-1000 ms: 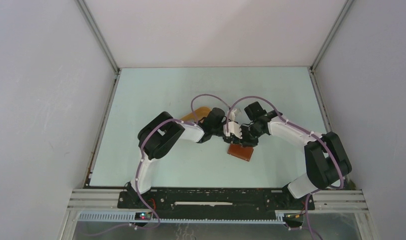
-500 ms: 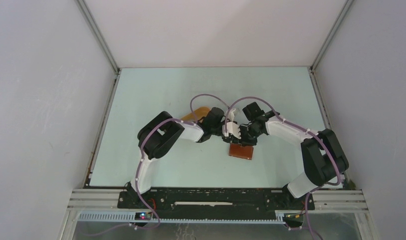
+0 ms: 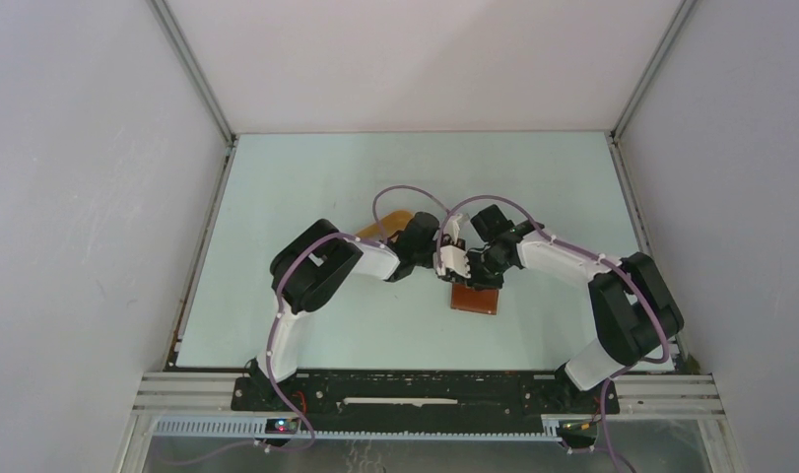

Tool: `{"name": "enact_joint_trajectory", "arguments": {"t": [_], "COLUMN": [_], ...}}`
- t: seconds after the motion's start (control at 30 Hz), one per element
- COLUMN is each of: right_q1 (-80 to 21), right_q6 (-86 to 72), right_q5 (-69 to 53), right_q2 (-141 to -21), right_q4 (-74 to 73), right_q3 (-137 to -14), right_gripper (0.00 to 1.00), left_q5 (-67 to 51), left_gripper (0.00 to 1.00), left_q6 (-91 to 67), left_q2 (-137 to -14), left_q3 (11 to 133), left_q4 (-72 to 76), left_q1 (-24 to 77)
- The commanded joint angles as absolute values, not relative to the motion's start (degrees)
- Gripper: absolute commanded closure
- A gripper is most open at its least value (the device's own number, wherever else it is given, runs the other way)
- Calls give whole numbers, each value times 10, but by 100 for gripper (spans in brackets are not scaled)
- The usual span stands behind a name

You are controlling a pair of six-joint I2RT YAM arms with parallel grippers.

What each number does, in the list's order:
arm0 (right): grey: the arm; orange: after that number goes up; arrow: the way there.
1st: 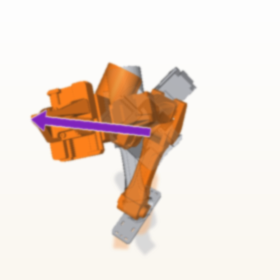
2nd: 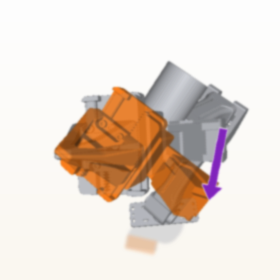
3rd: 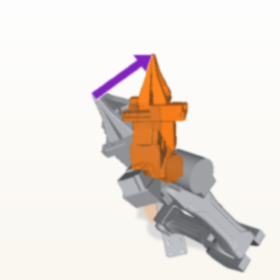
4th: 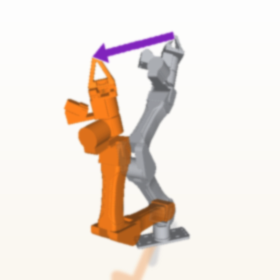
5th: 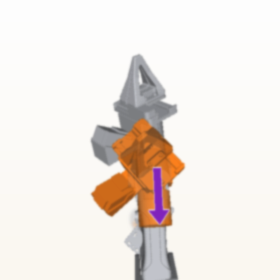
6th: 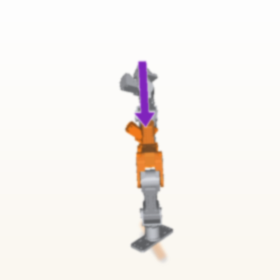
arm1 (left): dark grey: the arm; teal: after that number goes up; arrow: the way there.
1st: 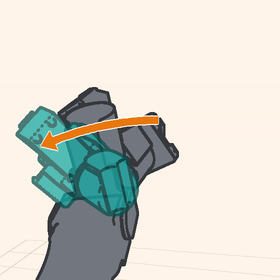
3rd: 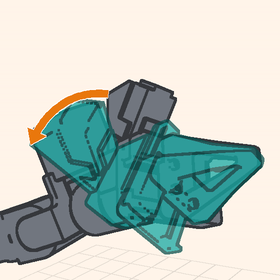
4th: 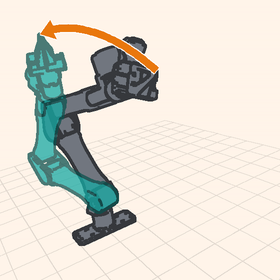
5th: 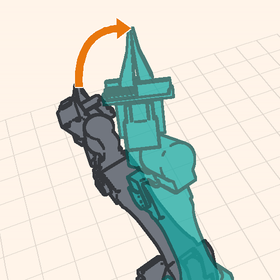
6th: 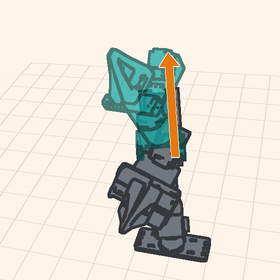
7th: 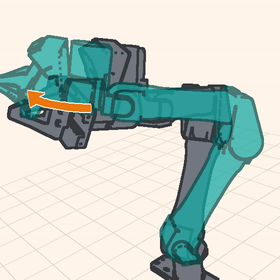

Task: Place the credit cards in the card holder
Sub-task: Close the card holder at the center of the board.

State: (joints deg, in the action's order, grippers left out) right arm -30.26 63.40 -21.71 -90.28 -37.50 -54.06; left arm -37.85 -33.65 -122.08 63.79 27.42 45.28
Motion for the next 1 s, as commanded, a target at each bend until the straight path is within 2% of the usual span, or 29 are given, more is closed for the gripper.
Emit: {"name": "enact_joint_trajectory", "arguments": {"t": [0.0, 0.2, 0.63, 0.97], "right_q1": [-327, -338, -338, -337], "right_q6": [644, 649, 656, 663], "right_q5": [-195, -159, -164, -158], "right_q2": [-893, -875, -850, -875], "right_q4": [-350, -337, -332, -331], "right_q3": [-532, -525, -520, -514], "right_gripper": [80, 78, 73, 69], "left_q5": [-372, -376, -383, -390], "left_gripper": [100, 100, 100, 100], "left_q6": [-325, -326, -326, -326], "left_q2": [-1236, -1235, -1234, -1234], "left_q3": [605, 602, 602, 601], "left_q4": [205, 212, 215, 220], "left_q1": [454, 454, 454, 454]}}
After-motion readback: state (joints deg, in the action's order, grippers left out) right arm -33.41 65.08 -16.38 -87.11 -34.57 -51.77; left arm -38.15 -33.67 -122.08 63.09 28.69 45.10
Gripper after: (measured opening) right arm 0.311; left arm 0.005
